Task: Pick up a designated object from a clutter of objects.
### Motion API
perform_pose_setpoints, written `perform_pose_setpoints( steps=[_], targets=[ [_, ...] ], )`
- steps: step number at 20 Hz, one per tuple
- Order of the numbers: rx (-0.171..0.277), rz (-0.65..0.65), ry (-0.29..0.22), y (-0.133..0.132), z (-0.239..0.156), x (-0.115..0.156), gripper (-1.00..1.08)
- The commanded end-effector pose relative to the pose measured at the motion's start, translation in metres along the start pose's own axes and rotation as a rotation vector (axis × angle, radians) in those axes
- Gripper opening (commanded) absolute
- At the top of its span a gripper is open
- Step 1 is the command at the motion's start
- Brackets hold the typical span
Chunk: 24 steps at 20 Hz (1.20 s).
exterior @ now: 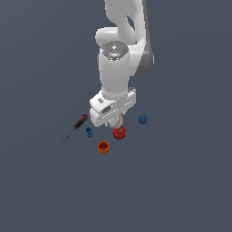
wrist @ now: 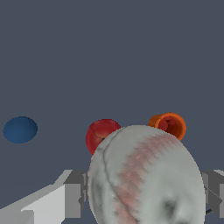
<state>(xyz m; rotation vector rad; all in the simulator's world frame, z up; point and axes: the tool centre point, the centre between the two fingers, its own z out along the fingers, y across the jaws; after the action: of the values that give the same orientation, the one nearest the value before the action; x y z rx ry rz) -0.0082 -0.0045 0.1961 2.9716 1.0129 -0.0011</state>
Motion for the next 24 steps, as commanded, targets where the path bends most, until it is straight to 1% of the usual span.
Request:
perform_pose_setpoints(
  steps=[1, 11, 24],
  targets=[
    [-0.001, 0.001, 0.001, -0.006, -0.023, 0.02, -1.0],
    [0.0, 0.001, 0.001, -0.024, -0.095, 0.09, -1.0],
    [0.001, 0.001, 0.001, -0.04, -0.162, 0.156, -1.0]
  ],
)
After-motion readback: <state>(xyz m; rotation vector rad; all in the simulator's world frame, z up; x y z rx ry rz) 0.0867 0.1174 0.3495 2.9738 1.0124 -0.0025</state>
